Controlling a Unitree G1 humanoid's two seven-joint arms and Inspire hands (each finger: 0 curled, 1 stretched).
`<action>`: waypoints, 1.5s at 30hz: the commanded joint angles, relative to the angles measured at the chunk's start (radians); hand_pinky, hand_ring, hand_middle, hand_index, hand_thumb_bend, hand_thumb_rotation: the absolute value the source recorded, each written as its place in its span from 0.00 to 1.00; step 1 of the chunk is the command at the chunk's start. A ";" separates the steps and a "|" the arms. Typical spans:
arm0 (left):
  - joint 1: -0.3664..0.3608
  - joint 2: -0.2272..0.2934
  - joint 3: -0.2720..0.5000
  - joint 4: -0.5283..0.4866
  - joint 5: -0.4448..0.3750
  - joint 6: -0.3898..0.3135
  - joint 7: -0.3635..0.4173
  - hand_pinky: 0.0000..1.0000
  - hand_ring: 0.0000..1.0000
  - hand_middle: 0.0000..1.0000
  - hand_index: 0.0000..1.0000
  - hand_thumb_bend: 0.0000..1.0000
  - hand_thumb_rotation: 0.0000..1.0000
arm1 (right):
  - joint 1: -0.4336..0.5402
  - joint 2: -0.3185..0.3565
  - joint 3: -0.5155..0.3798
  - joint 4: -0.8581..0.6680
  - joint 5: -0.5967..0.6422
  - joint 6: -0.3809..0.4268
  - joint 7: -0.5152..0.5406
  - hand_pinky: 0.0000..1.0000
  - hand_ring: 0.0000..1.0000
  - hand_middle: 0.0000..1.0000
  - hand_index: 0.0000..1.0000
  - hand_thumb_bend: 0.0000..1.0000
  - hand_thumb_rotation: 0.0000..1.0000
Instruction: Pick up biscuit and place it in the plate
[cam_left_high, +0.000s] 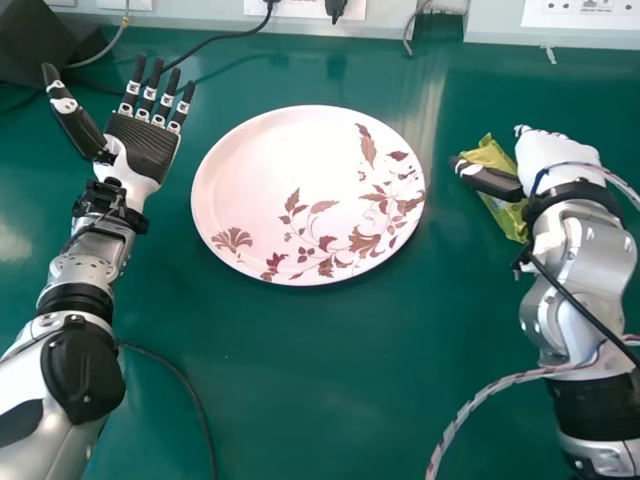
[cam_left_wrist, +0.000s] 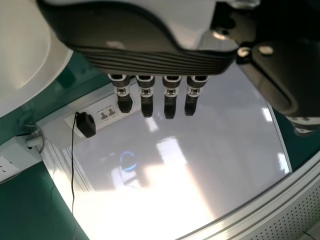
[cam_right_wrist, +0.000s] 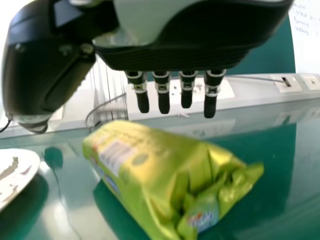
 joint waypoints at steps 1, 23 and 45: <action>0.001 0.011 0.008 -0.006 -0.009 0.002 -0.006 1.00 1.00 1.00 1.00 1.00 0.59 | -0.012 -0.010 0.009 0.011 0.015 0.010 -0.026 0.90 0.98 1.00 1.00 0.91 0.66; 0.003 0.011 0.006 -0.010 -0.007 0.014 -0.016 1.00 1.00 1.00 1.00 1.00 0.57 | -0.045 -0.064 0.062 0.098 0.121 0.024 -0.089 0.90 0.98 1.00 1.00 0.91 0.68; 0.004 0.007 0.020 -0.025 -0.015 0.030 -0.034 1.00 1.00 1.00 1.00 1.00 0.57 | -0.094 -0.133 0.146 0.207 0.180 0.047 -0.037 0.88 0.96 1.00 1.00 0.90 0.68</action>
